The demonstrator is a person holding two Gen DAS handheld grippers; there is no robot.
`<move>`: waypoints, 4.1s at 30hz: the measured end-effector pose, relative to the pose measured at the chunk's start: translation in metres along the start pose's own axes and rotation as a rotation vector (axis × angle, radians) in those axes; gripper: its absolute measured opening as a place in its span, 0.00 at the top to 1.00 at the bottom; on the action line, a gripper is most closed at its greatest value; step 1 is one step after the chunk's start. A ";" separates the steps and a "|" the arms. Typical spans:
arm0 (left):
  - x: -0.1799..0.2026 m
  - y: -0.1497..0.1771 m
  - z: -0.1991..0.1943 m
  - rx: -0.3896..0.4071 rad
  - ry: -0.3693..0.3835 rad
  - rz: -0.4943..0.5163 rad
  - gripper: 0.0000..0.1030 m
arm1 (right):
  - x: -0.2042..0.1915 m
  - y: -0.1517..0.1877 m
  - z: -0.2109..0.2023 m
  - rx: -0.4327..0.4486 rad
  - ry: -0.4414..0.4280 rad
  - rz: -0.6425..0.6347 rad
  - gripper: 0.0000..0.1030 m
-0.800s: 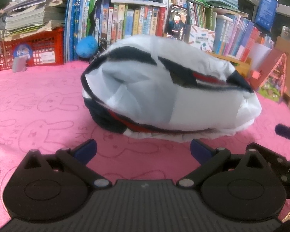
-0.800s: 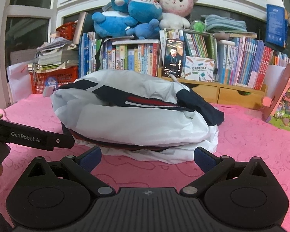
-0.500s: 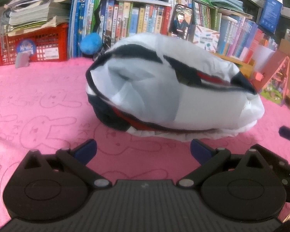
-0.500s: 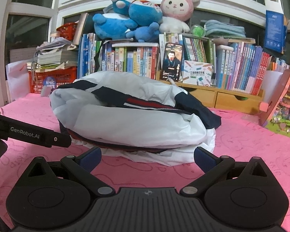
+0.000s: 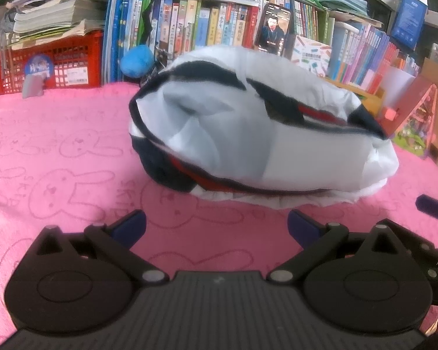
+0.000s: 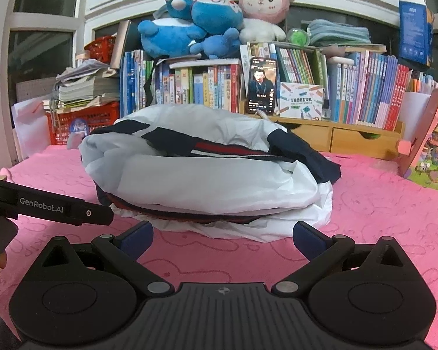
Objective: Fold clothes
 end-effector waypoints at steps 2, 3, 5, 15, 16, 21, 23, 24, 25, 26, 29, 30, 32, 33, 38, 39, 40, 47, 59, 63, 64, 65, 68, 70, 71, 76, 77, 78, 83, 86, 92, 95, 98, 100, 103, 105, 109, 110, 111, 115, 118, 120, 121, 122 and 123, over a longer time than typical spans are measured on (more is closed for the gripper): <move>0.001 0.000 0.000 -0.003 0.000 -0.004 0.00 | 0.000 0.001 0.000 -0.002 0.000 0.003 0.00; 0.001 0.000 0.000 -0.004 -0.001 -0.003 0.00 | -0.001 0.002 0.000 -0.006 -0.001 0.002 0.00; 0.001 0.000 0.001 -0.006 -0.001 -0.002 0.00 | -0.003 0.003 -0.001 -0.010 -0.004 -0.001 0.00; 0.001 0.001 0.000 -0.006 -0.008 0.005 0.00 | -0.009 0.005 -0.005 -0.010 -0.004 -0.014 0.00; 0.001 0.002 0.000 -0.009 -0.010 0.004 0.00 | -0.010 0.005 -0.005 -0.012 -0.004 -0.014 0.00; 0.002 0.002 0.000 -0.007 -0.009 0.004 0.00 | -0.018 0.005 -0.011 0.044 0.029 -0.091 0.00; 0.002 0.002 0.000 -0.006 -0.009 0.006 0.00 | -0.022 0.003 -0.014 0.075 0.057 -0.135 0.00; 0.002 0.002 -0.001 -0.002 -0.008 0.005 0.00 | -0.022 0.001 -0.014 0.080 0.055 -0.140 0.00; 0.002 0.002 -0.002 0.000 -0.007 0.005 0.00 | -0.023 0.000 -0.014 0.084 0.053 -0.145 0.00; 0.002 0.002 -0.002 0.001 -0.010 0.005 0.00 | -0.022 -0.001 -0.013 0.083 0.054 -0.139 0.00; -0.001 0.002 -0.004 0.002 -0.019 -0.002 0.00 | -0.017 -0.005 -0.010 0.077 0.057 -0.121 0.00; -0.002 0.003 -0.004 0.001 -0.022 -0.005 0.00 | -0.014 -0.005 -0.009 0.073 0.062 -0.112 0.00; -0.003 0.003 -0.005 -0.002 -0.025 -0.010 0.00 | -0.008 -0.006 -0.009 0.070 0.072 -0.092 0.00; -0.003 0.003 -0.005 -0.004 -0.026 -0.012 0.00 | -0.007 -0.005 -0.009 0.068 0.075 -0.086 0.00; 0.002 0.002 -0.006 0.003 -0.022 0.003 0.00 | -0.006 0.000 -0.012 0.060 0.066 -0.084 0.00; 0.003 0.002 -0.006 0.001 -0.021 0.004 0.00 | -0.008 0.001 -0.012 0.058 0.064 -0.083 0.00; 0.003 0.002 -0.006 0.000 -0.019 0.003 0.00 | -0.009 0.001 -0.012 0.056 0.061 -0.082 0.00; 0.000 0.003 -0.006 -0.004 -0.030 -0.004 0.00 | -0.011 0.000 -0.011 0.051 0.055 -0.081 0.00; -0.005 0.004 -0.010 -0.006 -0.044 -0.010 0.00 | -0.035 -0.077 0.028 0.347 0.199 -0.555 0.02; -0.011 0.001 -0.017 0.016 -0.060 -0.018 0.00 | -0.064 -0.085 0.065 0.345 0.173 -0.711 0.03; -0.013 -0.001 -0.019 0.026 -0.067 -0.021 0.00 | -0.072 -0.083 0.076 0.336 0.166 -0.748 0.05; -0.015 -0.003 -0.022 0.038 -0.075 -0.024 0.00 | -0.081 -0.080 0.087 0.320 0.153 -0.782 0.06; -0.024 -0.007 -0.029 0.064 -0.105 -0.035 0.00 | -0.091 -0.074 0.115 0.272 0.150 -0.836 0.19; -0.031 -0.012 -0.034 0.091 -0.128 -0.033 0.00 | -0.086 -0.084 0.122 0.268 0.179 -0.777 0.42; -0.034 -0.016 -0.035 0.103 -0.136 -0.032 0.00 | -0.081 -0.092 0.123 0.274 0.202 -0.731 0.50; -0.038 -0.037 -0.028 0.141 -0.141 -0.008 0.00 | -0.035 -0.142 0.091 0.420 0.358 -0.538 0.59; -0.037 -0.040 -0.024 0.142 -0.133 -0.010 0.00 | -0.028 -0.145 0.089 0.410 0.342 -0.524 0.59; -0.036 -0.042 -0.022 0.146 -0.128 -0.009 0.00 | -0.020 -0.148 0.086 0.400 0.326 -0.510 0.59; -0.030 -0.034 -0.020 0.142 -0.107 -0.012 0.00 | -0.038 -0.114 0.085 0.331 0.131 -0.605 0.51; -0.029 -0.027 -0.021 0.123 -0.107 -0.011 0.00 | -0.064 -0.084 0.096 0.278 0.042 -0.704 0.51; -0.031 -0.024 -0.029 0.136 -0.122 -0.016 0.00 | -0.094 -0.089 0.137 0.301 0.134 -0.679 0.59; -0.035 -0.029 -0.030 0.156 -0.147 -0.015 0.00 | -0.082 -0.117 0.134 0.355 0.192 -0.535 0.68; -0.035 -0.041 -0.028 0.177 -0.160 0.013 0.00 | -0.066 -0.134 0.119 0.448 0.245 -0.493 0.70; -0.026 -0.052 -0.023 0.201 -0.158 0.066 0.00 | -0.054 -0.138 0.103 0.511 0.273 -0.482 0.71; -0.009 -0.067 -0.014 0.236 -0.152 0.148 0.00 | -0.035 -0.147 0.074 0.594 0.297 -0.439 0.73; 0.003 -0.075 -0.008 0.258 -0.148 0.194 0.00 | -0.024 -0.151 0.055 0.641 0.307 -0.415 0.73; 0.027 -0.081 0.011 0.271 -0.139 0.263 0.00 | -0.003 -0.155 0.020 0.725 0.309 -0.383 0.73; 0.032 -0.083 0.015 0.275 -0.139 0.278 0.00 | 0.002 -0.155 0.013 0.731 0.309 -0.376 0.73; 0.035 -0.086 0.018 0.284 -0.152 0.298 0.00 | 0.006 -0.153 0.006 0.740 0.310 -0.374 0.73; 0.032 -0.103 0.018 0.349 -0.236 0.328 0.00 | 0.023 -0.145 -0.010 0.750 0.328 -0.377 0.71; 0.025 -0.115 0.007 0.400 -0.271 0.307 0.00 | 0.034 -0.129 -0.001 0.715 0.367 -0.407 0.66; 0.023 -0.119 -0.005 0.429 -0.286 0.288 0.00 | 0.038 -0.115 0.013 0.668 0.382 -0.428 0.65; 0.023 -0.121 -0.014 0.453 -0.293 0.273 0.00 | 0.041 -0.108 0.020 0.644 0.390 -0.439 0.63; 0.023 -0.124 -0.024 0.483 -0.299 0.257 0.00 | 0.042 -0.100 0.029 0.612 0.389 -0.450 0.63; 0.023 -0.127 -0.034 0.513 -0.304 0.240 0.00 | 0.044 -0.092 0.043 0.565 0.389 -0.496 0.63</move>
Point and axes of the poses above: each gripper's, at about its wrist camera, not at the fingertips, and z roughly the way its jaws point, x to its right, y to its underside, the point moved 9 cm from there along z, roughly the way its jaws point, and after that the axes turned 11 degrees about y, right-handed, at the moved point
